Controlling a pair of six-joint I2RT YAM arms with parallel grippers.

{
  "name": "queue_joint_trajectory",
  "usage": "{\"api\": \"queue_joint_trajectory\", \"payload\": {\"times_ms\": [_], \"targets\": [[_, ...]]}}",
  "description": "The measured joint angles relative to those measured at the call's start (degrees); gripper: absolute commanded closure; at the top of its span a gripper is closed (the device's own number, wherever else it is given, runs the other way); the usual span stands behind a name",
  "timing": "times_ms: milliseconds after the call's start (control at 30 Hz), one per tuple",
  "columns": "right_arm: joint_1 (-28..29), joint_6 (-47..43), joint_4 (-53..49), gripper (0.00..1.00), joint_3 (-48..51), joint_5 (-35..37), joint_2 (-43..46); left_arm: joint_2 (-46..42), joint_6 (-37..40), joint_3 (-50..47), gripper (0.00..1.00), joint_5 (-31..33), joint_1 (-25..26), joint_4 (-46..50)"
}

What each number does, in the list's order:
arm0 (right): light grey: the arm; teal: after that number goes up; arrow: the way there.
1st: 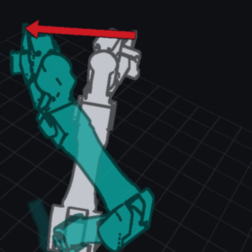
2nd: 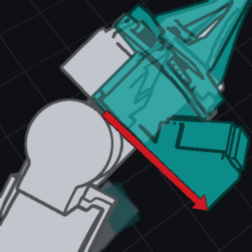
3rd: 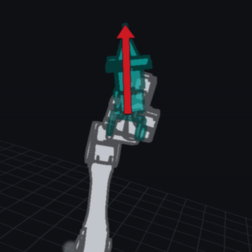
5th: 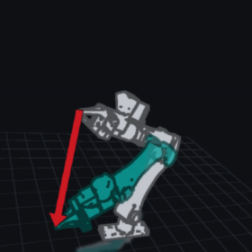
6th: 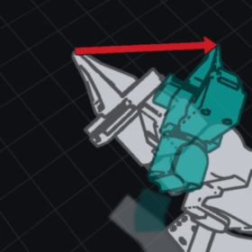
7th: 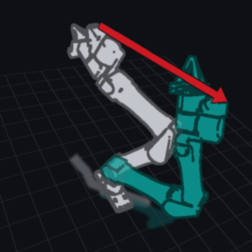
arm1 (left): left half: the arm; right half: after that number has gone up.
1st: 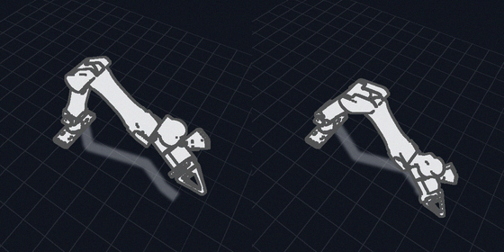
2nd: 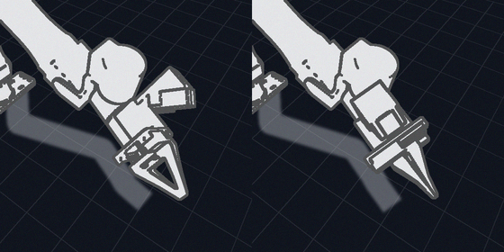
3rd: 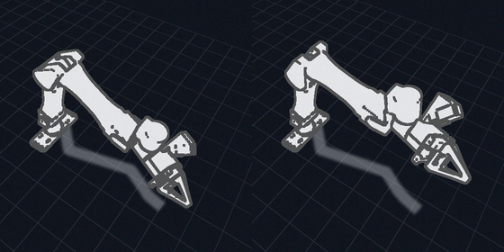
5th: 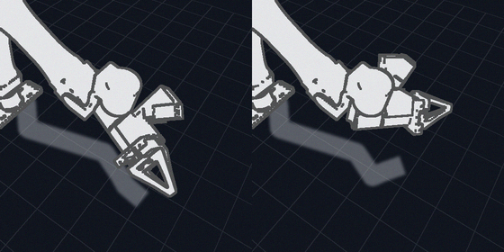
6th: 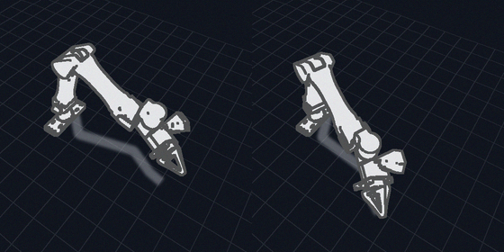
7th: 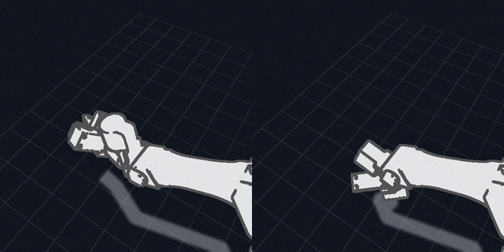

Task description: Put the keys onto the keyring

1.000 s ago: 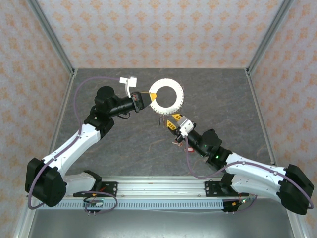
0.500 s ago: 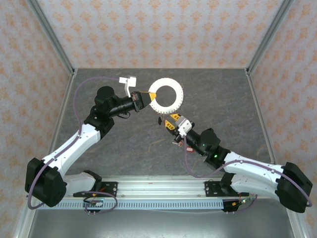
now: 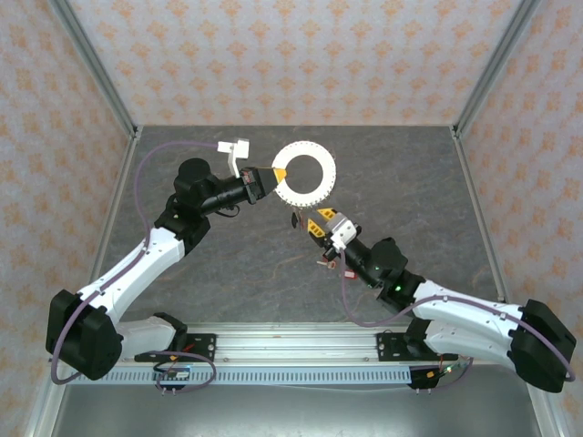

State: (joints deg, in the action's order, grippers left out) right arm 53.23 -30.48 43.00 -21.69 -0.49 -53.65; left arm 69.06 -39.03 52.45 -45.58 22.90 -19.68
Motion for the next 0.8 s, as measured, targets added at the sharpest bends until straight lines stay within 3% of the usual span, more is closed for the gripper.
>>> {"api": "queue_joint_trajectory", "payload": {"times_ms": [433, 800], "targets": [[0.00, 1.11, 0.96, 0.70, 0.44, -3.37, -0.28, 0.00, -0.20, 0.00, 1.00, 2.23, 0.02, 0.00], [0.00, 1.05, 5.09, 0.70, -1.14, -1.86, -2.58, 0.00, -0.48, 0.00, 1.00, 2.58, 0.02, 0.02]]}}
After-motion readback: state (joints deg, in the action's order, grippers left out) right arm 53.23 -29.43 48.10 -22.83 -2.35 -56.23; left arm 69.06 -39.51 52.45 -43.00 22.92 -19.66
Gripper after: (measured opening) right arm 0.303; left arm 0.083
